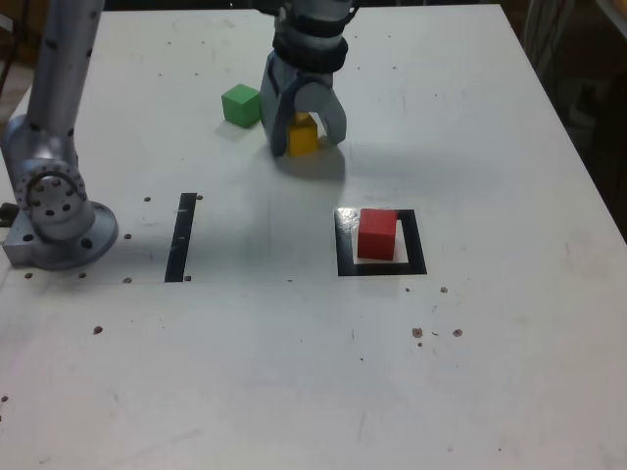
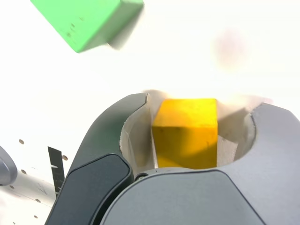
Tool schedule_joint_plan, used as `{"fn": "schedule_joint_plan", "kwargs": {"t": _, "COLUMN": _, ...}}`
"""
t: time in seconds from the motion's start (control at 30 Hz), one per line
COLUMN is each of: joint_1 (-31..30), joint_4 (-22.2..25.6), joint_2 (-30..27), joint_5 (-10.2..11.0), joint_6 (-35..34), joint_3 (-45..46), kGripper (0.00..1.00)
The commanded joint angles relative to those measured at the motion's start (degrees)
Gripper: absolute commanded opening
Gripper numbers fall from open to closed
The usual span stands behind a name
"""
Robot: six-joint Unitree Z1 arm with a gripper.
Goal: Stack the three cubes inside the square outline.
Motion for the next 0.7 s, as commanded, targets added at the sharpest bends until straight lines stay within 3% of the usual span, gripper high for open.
{"fn": "schedule_joint_plan", "kwargs": {"t": 0.0, "joint_1": -0.2, "joint_4": -0.3, "joint_2": 0.6, "joint_5": -0.4, "joint_6": 0.1, "joint_3": -0.2, "kGripper": 0.40}}
{"fn": "schedule_joint_plan", "kwargs": {"t": 0.13, "joint_1": -1.0, "joint_4": -1.4, "joint_2": 0.9, "joint_5": -0.7, "joint_6": 0.1, "joint_3": 0.0, "kGripper": 0.31}}
{"fn": "schedule_joint_plan", "kwargs": {"t": 0.43, "joint_1": -3.8, "joint_4": -1.2, "joint_2": -0.6, "joint_5": 0.4, "joint_6": -1.0, "joint_3": -1.2, "kGripper": 0.23}}
{"fn": "schedule_joint_plan", "kwargs": {"t": 0.57, "joint_1": -6.8, "joint_4": 2.9, "joint_2": -3.5, "joint_5": 1.3, "joint_6": -1.8, "joint_3": -3.5, "kGripper": 0.20}}
{"fn": "schedule_joint_plan", "kwargs": {"t": 0.67, "joint_1": -10.2, "joint_4": 8.5, "joint_2": -5.7, "joint_5": 1.1, "joint_6": -1.5, "joint_3": -7.4, "kGripper": 0.20}}
